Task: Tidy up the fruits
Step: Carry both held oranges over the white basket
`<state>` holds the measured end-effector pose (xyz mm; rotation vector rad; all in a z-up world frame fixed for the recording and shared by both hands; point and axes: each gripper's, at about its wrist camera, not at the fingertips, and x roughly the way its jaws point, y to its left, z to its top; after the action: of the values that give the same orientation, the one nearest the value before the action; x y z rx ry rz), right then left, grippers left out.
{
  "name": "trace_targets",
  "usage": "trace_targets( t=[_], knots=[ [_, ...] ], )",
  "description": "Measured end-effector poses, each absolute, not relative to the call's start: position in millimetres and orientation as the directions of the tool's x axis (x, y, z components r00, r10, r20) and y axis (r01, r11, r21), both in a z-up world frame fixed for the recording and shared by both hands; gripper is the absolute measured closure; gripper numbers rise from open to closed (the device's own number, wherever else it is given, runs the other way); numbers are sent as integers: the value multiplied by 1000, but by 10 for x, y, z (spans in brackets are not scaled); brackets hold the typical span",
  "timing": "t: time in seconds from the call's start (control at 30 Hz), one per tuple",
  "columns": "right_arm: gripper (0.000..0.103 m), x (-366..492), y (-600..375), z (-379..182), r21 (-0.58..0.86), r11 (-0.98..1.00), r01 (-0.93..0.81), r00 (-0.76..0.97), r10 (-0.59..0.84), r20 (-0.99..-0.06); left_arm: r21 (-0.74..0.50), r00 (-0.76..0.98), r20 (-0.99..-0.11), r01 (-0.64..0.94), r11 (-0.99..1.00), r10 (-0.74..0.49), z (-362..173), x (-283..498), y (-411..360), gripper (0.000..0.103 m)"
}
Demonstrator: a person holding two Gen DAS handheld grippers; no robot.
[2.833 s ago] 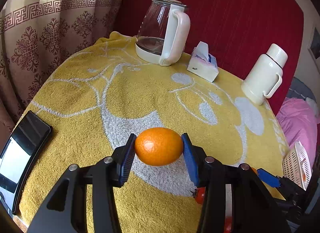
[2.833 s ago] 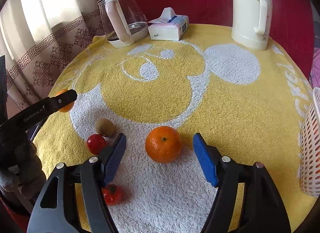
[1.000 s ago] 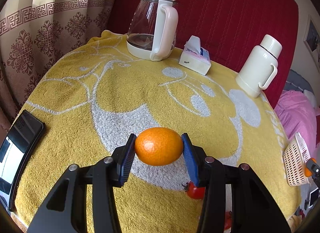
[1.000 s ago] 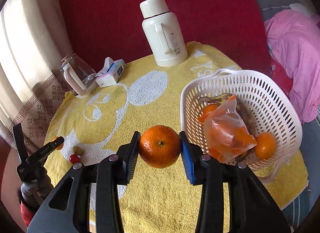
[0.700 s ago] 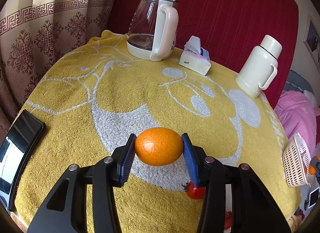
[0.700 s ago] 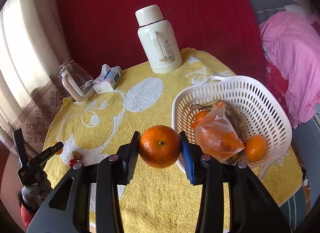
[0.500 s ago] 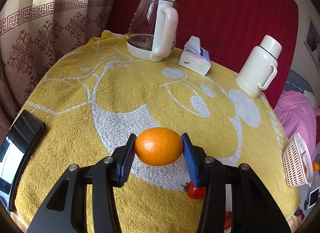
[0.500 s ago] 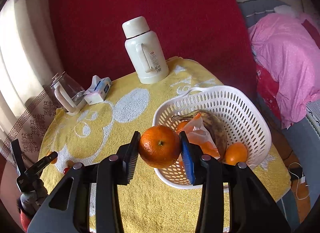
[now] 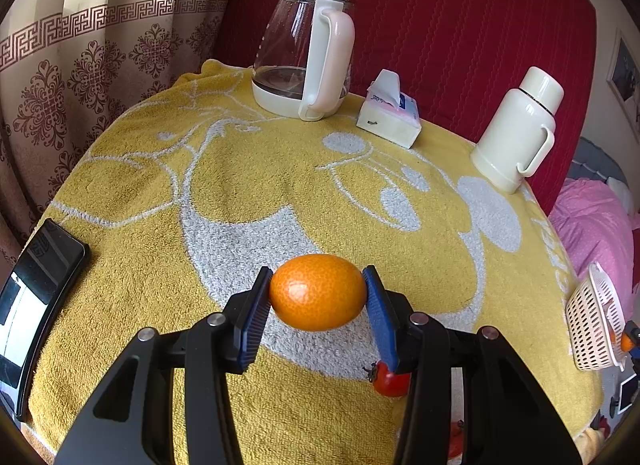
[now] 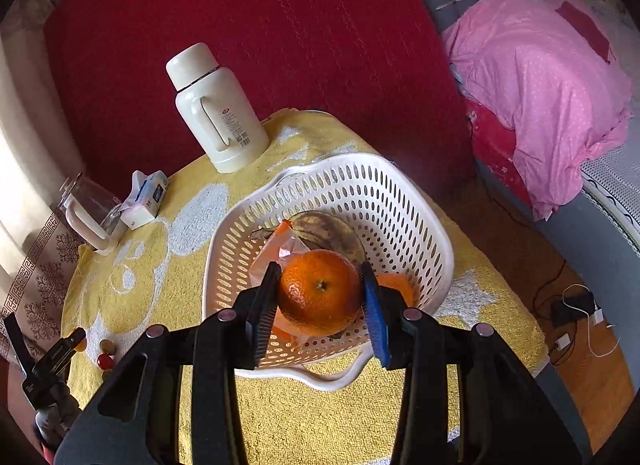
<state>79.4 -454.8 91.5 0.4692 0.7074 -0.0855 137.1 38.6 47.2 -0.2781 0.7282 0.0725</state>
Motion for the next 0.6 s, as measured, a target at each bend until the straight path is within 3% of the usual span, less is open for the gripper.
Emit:
trace_targets(
  t=[0.13,0.6],
  knots=[
    [46,773,-4592,900,403,881,249,766,76,-639,-226,746,-665,-161,961,-31,471,1370,386,57],
    [46,637,-4600,1039,437,872,220,805,91,-586,-217,749,-662,-154,964,-29,490,1368,347,57]
  ],
)
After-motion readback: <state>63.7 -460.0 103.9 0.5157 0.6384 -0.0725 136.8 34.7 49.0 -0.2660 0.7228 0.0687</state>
